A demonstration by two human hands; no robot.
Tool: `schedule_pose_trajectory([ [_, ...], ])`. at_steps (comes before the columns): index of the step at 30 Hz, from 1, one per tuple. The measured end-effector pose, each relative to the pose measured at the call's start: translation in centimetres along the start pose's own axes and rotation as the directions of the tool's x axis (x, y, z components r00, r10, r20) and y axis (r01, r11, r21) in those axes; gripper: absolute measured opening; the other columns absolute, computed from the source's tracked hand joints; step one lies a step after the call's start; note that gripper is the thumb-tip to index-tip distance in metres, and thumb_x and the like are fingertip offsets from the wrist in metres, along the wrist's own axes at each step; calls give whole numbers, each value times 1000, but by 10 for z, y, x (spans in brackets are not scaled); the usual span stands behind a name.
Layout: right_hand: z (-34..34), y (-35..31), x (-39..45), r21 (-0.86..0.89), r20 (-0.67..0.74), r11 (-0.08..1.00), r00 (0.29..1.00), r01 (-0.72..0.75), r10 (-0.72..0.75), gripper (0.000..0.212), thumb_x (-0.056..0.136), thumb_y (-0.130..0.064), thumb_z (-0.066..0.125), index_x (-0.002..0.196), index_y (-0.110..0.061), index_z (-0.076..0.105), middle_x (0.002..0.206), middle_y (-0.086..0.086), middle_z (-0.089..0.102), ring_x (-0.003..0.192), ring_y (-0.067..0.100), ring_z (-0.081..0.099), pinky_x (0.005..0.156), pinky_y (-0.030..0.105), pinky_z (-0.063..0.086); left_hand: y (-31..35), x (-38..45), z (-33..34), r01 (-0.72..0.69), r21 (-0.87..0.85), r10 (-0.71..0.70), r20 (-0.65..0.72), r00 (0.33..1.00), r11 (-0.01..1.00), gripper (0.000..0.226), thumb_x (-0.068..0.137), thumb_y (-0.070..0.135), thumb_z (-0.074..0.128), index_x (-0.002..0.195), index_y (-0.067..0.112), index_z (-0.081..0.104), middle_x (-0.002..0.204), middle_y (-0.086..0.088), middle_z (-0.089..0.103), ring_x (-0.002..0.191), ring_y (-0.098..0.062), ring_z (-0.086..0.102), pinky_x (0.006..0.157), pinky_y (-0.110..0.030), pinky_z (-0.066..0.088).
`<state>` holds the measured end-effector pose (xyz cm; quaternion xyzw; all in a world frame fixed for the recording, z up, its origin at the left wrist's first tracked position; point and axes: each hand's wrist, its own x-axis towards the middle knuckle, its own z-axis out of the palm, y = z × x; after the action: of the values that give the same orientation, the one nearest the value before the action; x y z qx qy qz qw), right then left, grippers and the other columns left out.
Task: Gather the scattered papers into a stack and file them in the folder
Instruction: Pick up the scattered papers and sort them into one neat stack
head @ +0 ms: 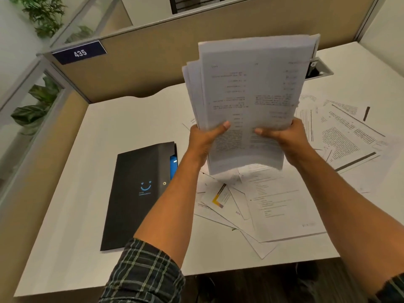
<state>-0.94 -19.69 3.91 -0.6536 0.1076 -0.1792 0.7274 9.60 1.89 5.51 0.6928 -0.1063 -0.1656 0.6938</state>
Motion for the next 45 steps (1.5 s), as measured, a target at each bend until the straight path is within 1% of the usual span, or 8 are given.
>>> schedule_pose_trajectory([
  [9,-2,23,-9,50,-7,998,1000,25,-25,36,67,-18,90,100,-20,77,105,0,79,91,24,77,72,31,62,-29,-10,-8,82,88,-84,21,996,993,37,74,21,88,106,27,71,103,3,74,98,-17,69,85,-38,61],
  [16,0,13,-9,105,10,981,986,162,-164,38,70,-21,89,104,-34,78,111,-1,76,105,29,73,77,40,64,-15,-11,-10,-78,16,75,132,988,997,41,76,14,83,110,33,71,114,-3,72,108,-22,67,87,-44,61],
  [22,-4,44,-19,-11,95,999,995,33,-32,49,74,-10,88,112,-37,75,118,4,75,110,27,71,84,45,63,-43,-16,-10,39,126,-52,106,993,991,42,81,22,82,121,23,67,114,2,71,105,-17,67,82,-29,61],
  [25,-5,47,-20,-52,47,999,999,0,3,34,81,-19,84,102,-44,77,111,-6,77,105,18,73,82,36,64,-50,-15,-9,94,128,-101,55,993,987,40,81,27,83,119,22,69,112,3,73,103,-15,68,85,-30,61],
  [30,-17,45,-12,-50,-76,997,996,-50,47,10,82,-29,84,91,-32,80,101,-4,80,90,18,77,73,31,64,-50,-5,-4,124,98,-129,51,990,987,31,87,33,76,114,18,72,109,3,76,101,-13,71,83,-26,59],
  [36,-49,69,-7,-87,-144,982,978,-166,152,29,81,-34,85,107,-27,72,100,-6,80,86,20,79,68,33,65,-68,13,-1,265,104,-255,-97,962,959,25,91,39,71,93,15,75,92,4,77,74,-15,71,58,-27,57],
  [42,-67,93,-13,-124,-161,965,964,-230,209,25,84,-35,83,106,-29,74,98,-8,80,83,18,79,63,27,62,-87,26,-6,311,212,-235,-318,918,927,21,91,35,70,92,14,72,88,-6,74,79,-19,67,68,-30,53],
  [45,-70,100,-11,-133,-201,958,954,-254,225,25,82,-37,84,104,-29,75,97,-10,80,84,16,78,67,29,64,-87,36,-5,306,290,-175,-401,899,907,18,92,31,68,92,14,71,87,0,72,82,-19,67,62,-19,48],
])
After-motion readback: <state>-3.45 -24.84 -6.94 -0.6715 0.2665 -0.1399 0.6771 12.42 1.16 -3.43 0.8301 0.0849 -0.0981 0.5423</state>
